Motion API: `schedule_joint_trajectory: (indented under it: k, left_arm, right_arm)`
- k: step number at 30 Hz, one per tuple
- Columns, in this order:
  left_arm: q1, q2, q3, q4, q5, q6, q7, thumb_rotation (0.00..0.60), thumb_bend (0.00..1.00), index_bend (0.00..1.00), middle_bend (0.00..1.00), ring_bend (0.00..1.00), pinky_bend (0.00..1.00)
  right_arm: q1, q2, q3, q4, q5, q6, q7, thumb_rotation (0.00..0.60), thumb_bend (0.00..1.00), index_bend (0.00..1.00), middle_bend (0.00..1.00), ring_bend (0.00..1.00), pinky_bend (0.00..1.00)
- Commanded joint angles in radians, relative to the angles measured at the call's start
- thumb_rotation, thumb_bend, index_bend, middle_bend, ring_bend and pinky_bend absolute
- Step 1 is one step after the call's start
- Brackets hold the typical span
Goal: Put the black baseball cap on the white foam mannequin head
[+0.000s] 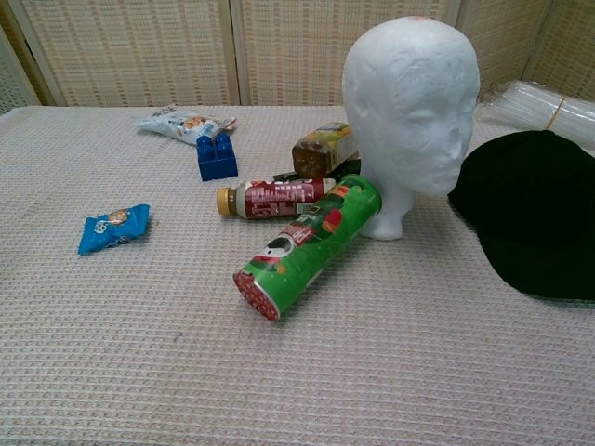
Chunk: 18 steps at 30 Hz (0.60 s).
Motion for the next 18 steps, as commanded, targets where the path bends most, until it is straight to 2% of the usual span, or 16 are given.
schedule_joint_trajectory:
  k: [1,8,12,18]
  left_arm:
    - [-0.005,0.002,0.005,-0.002,0.002,-0.012,-0.017,0.600,0.10,0.00,0.00,0.00,0.05]
    - [-0.012,0.017,0.004,-0.009,0.008,-0.014,-0.063,0.600,0.10,0.00,0.00,0.00,0.05]
    - [-0.014,0.023,0.006,-0.010,0.010,-0.017,-0.073,0.600,0.10,0.01,0.00,0.00,0.05]
    - [-0.004,0.035,-0.005,-0.035,0.008,0.017,-0.102,0.600,0.10,0.00,0.00,0.00,0.04]
  right_arm:
    - [0.011,-0.135,0.027,0.164,0.025,0.006,0.077,0.600,0.07,0.41,0.00,0.00,0.00]
    - [0.059,-0.308,0.059,0.419,0.029,0.035,0.098,0.600,0.09,0.43,0.00,0.00,0.00]
    - [0.070,-0.340,0.058,0.471,0.028,0.032,0.101,0.600,0.10,0.43,0.00,0.00,0.00]
    - [0.113,-0.438,0.035,0.635,0.007,0.016,0.095,0.600,0.12,0.42,0.00,0.00,0.00]
